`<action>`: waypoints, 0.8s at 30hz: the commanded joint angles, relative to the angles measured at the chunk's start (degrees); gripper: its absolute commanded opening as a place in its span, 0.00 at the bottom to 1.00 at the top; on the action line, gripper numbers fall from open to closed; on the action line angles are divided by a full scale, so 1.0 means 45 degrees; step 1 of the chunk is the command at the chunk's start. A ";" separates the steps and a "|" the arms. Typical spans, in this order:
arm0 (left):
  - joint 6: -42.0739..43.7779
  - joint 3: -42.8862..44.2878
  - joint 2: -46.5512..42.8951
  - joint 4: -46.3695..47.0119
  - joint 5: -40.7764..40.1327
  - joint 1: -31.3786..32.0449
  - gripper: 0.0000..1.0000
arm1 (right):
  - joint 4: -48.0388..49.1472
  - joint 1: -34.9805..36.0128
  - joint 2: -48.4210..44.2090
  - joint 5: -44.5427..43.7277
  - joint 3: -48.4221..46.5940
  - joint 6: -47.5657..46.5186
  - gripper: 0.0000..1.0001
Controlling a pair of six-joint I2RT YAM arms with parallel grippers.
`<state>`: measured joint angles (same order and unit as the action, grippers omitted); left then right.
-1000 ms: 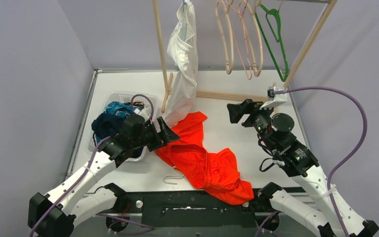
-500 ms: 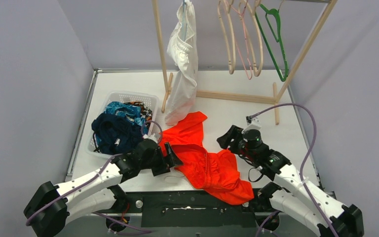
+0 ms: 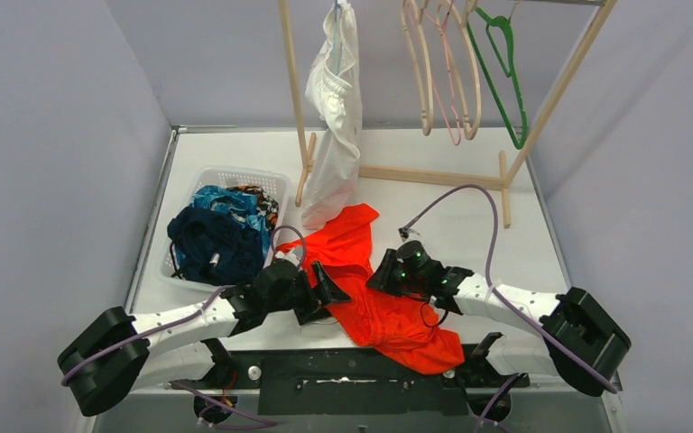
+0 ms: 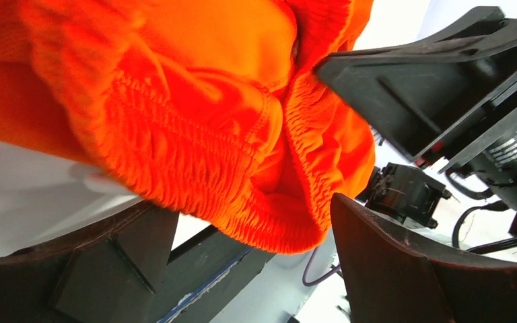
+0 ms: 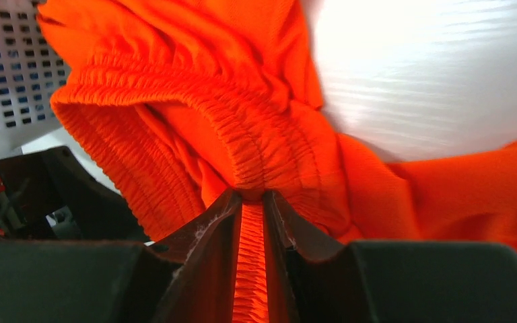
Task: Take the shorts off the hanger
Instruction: Pick up the shorts at the center of the board.
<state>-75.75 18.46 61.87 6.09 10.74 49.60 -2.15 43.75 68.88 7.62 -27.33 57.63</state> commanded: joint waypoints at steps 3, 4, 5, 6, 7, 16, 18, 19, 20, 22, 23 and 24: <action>-0.0305 0.0176 0.1072 0.2899 0.0055 0.0168 0.83 | 0.2194 0.0941 0.1250 0.0518 -0.0605 0.0230 0.18; -0.0281 0.0244 0.1156 0.2980 -0.0002 0.0171 0.83 | 0.2448 0.0989 0.1369 0.0659 -0.0562 0.0249 0.17; -0.0246 0.0311 0.1240 0.3015 -0.0079 0.0169 0.83 | 0.2561 0.0997 0.1438 0.0711 -0.0534 0.0286 0.14; -0.0224 0.0358 0.1309 0.3007 -0.0143 0.0173 0.83 | 0.2560 0.1032 0.1403 0.0593 -0.0504 0.0340 0.13; -0.0192 0.0411 0.1386 0.2993 -0.0168 0.0171 0.83 | 0.2516 0.1042 0.1286 0.0407 -0.0403 0.0412 0.13; -0.0197 0.0353 0.1410 0.2577 -0.0397 0.0174 0.83 | -0.0416 0.0991 -0.1869 -0.2306 -0.0566 0.0050 0.19; -0.0134 0.0449 0.1418 0.2476 -0.0466 0.0157 0.83 | -0.1286 0.0962 -0.2504 -0.3682 -0.0426 0.0316 0.21; -0.0083 0.0525 0.1444 0.2432 -0.0499 0.0164 0.83 | -0.1534 0.0877 -0.2716 -0.3997 -0.0317 0.0356 0.21; -0.0050 0.0595 0.1471 0.2389 -0.0523 0.0165 0.83 | -0.1653 0.0756 -0.2827 -0.4141 -0.0211 0.0353 0.21; 0.0083 0.0768 0.1534 0.2258 -0.0530 0.0175 0.83 | -0.1708 0.0378 -0.2705 -0.4042 -0.0027 0.0356 0.21; 0.0146 0.0865 0.1553 0.2153 -0.0554 0.0176 0.83 | -0.1584 0.0147 -0.2499 -0.3744 0.0038 0.0339 0.21; 0.0198 0.0936 0.1573 0.2086 -0.0569 0.0179 0.83 | -0.1310 -0.0094 -0.2197 -0.3221 0.0082 0.0180 0.20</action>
<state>-76.66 19.07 68.71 14.09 9.52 50.17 -7.38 46.52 56.71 -5.06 -28.10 58.81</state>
